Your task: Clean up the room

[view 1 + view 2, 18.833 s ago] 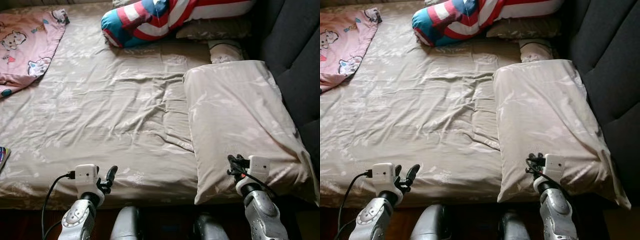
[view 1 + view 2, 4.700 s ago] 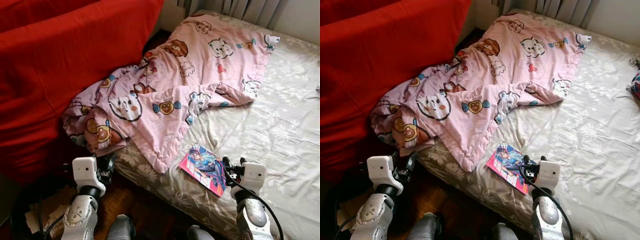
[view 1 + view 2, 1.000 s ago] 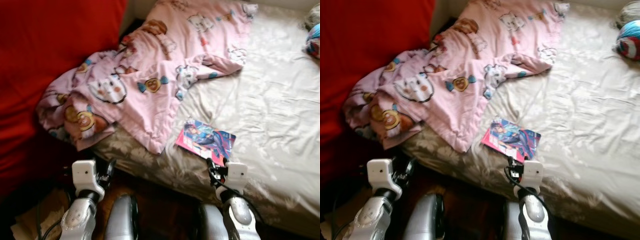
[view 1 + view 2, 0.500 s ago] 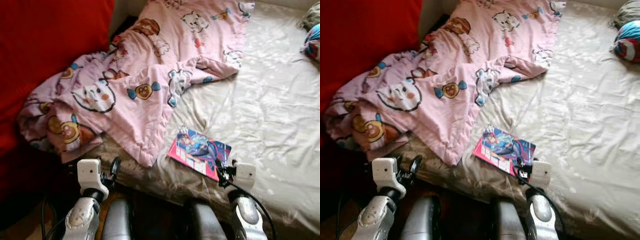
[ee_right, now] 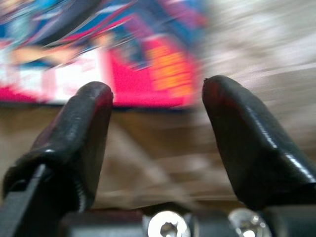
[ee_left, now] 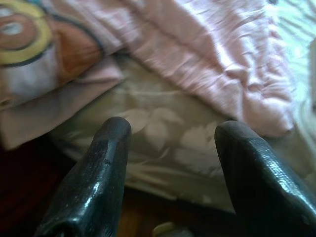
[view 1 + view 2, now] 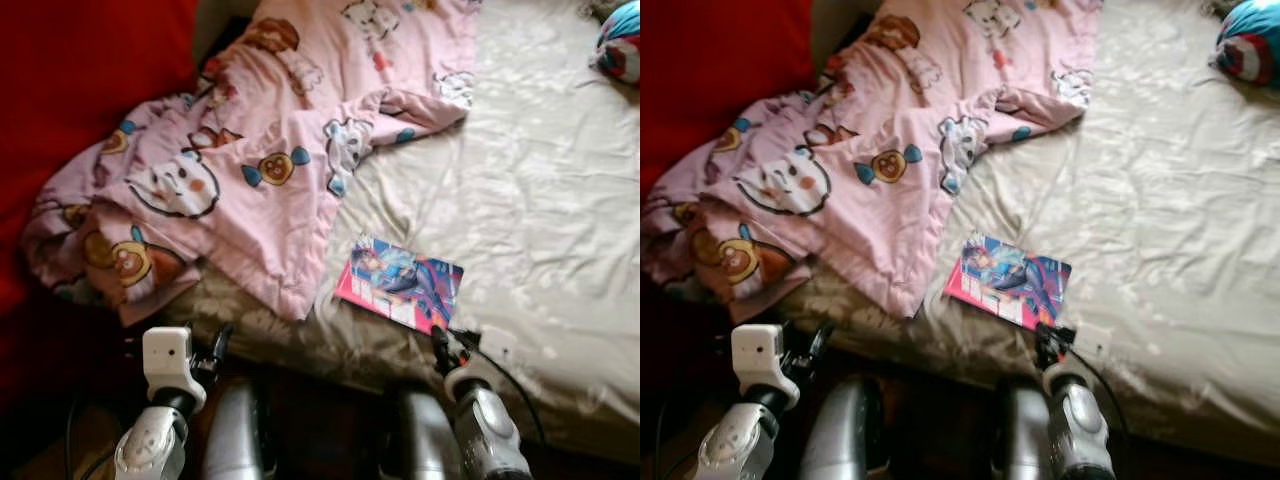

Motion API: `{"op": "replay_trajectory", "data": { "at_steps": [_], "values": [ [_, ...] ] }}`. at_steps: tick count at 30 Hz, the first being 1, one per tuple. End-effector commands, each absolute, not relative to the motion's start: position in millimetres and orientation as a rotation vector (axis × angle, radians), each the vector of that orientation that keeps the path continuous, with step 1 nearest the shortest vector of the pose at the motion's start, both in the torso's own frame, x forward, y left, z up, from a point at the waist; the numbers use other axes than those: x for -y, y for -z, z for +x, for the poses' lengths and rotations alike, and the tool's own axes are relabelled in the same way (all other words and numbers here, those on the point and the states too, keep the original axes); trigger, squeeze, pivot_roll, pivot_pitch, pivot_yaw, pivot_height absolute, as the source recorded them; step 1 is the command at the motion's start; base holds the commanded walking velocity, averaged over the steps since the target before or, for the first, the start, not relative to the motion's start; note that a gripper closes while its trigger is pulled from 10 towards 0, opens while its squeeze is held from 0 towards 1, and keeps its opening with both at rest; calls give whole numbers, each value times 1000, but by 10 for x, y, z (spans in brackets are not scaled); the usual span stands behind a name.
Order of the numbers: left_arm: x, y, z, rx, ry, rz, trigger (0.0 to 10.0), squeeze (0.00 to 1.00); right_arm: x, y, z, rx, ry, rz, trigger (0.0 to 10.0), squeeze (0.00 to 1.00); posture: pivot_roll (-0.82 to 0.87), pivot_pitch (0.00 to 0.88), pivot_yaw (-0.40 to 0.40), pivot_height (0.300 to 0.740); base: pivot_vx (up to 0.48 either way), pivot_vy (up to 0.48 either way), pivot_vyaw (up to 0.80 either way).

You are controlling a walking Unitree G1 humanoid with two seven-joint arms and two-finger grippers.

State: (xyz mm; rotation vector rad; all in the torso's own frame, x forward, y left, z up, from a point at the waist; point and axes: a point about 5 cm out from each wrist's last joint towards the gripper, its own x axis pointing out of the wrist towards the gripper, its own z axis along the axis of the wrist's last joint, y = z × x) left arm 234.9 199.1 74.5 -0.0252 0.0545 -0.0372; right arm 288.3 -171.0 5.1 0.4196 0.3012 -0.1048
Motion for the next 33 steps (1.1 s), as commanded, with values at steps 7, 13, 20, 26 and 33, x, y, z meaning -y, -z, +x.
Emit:
{"op": "replay_trajectory", "data": {
  "at_steps": [7,13,20,26,33],
  "values": [
    [-2088,-772,2190,-93,37,2,10000,0,1788,-36,2908,-300,148,502,10000,0,165,375,55,596,0,0,0],
    [-2135,-802,2130,-110,38,20,10000,0,1861,-58,2919,-261,185,566,10000,0,177,390,71,596,0,0,0],
    [-2140,-839,2088,-129,52,41,10000,0,1851,32,2846,-271,154,719,10000,0,209,401,92,596,0,0,0],
    [-2160,-847,2070,-137,53,51,10000,0,1848,26,2863,-243,159,850,10000,0,221,401,102,596,0,0,0],
    [-2167,-864,2087,-143,57,67,10000,0,1860,-11,2896,-206,145,908,0,0,228,400,107,596,0,0,0]
  ]
}}
